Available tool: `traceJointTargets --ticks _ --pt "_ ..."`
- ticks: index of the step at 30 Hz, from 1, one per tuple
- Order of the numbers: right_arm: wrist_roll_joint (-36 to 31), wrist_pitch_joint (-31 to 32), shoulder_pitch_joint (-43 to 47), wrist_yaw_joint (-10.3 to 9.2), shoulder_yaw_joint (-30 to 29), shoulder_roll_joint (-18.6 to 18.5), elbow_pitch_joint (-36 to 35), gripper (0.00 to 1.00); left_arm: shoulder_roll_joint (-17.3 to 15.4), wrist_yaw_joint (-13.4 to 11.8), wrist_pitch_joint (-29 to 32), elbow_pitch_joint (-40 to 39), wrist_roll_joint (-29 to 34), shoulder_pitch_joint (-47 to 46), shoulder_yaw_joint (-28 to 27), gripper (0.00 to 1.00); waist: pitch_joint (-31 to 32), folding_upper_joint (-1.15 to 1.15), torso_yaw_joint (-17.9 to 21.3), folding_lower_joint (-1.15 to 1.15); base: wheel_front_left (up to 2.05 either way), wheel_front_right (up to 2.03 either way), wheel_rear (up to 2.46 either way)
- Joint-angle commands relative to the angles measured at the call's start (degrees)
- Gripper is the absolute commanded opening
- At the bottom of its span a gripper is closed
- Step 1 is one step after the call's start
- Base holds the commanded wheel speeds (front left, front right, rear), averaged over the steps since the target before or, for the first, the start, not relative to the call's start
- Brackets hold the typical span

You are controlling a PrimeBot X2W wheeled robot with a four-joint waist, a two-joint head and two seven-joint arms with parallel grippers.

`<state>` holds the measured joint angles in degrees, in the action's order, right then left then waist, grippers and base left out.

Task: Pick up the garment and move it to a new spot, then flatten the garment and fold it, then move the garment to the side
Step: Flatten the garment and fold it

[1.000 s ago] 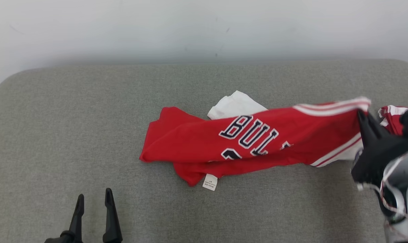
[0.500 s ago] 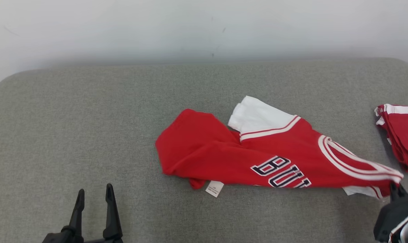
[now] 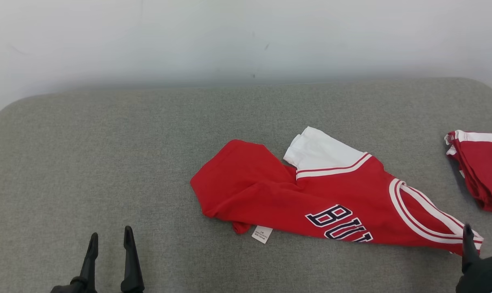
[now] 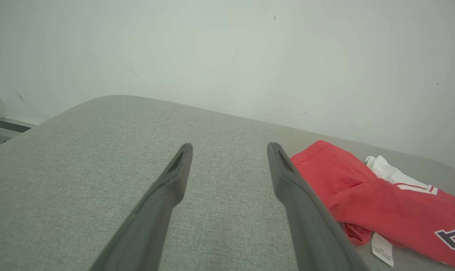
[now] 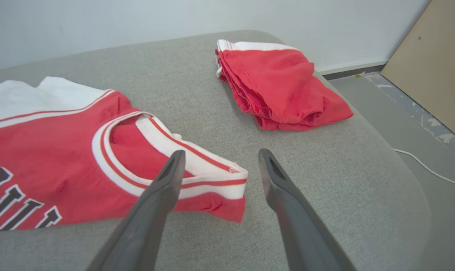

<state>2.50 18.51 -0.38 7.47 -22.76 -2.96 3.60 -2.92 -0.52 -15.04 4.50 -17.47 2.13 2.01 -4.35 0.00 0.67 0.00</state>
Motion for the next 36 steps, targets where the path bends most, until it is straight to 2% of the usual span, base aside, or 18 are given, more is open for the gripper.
traceJointTargets --ticks 1,8,12,18,22,27,32,36 --pt "1.98 -1.83 0.25 0.0 0.76 0.08 -2.05 1.0 0.05 0.0 -0.19 0.14 0.31 0.78 -0.15 1.0 0.36 0.0 0.21 0.0 0.0 0.0 0.0" --pt "5.38 -6.97 1.05 0.0 7.33 0.1 -9.09 1.0 0.06 -0.02 -0.19 0.18 0.28 1.29 0.12 1.0 1.58 0.0 0.24 0.0 0.0 0.0 0.0" --pt "5.86 -12.35 1.76 0.0 11.58 0.07 -10.75 1.0 0.06 -0.19 -0.19 0.12 0.37 1.84 0.04 1.0 2.73 0.0 -0.11 0.0 0.0 0.0 0.0" --pt "4.33 -21.35 4.41 0.0 18.49 0.06 -9.07 1.0 0.06 -0.04 -0.19 0.33 0.58 2.89 -0.67 1.0 4.21 0.0 -0.38 0.0 0.0 0.0 0.0" --pt "3.77 -23.61 5.61 0.0 20.13 -0.46 -5.43 1.0 0.07 0.51 -0.19 0.57 0.92 3.64 -1.38 1.0 4.75 0.0 -0.31 0.0 0.0 0.0 0.0" --pt "3.62 -21.79 4.25 0.0 19.21 -1.57 -2.06 1.0 0.07 0.54 -0.19 0.69 0.95 4.11 -1.4 1.0 5.13 0.0 0.01 0.0 0.0 0.0 0.0" --pt "4.73 -15.67 -1.07 0.0 19.94 -4.73 0.2 1.0 0.06 0.72 -0.19 0.43 0.92 4.16 -0.8 1.0 4.74 0.0 0.36 0.0 0.0 0.0 0.0" --pt "6.58 -7.39 -9.31 0.0 21.84 -9.12 3.31 1.0 0.05 0.78 -0.19 -0.04 1.06 3.38 0.04 1.0 3.5 0.0 -0.23 0.0 0.0 0.0 0.0"
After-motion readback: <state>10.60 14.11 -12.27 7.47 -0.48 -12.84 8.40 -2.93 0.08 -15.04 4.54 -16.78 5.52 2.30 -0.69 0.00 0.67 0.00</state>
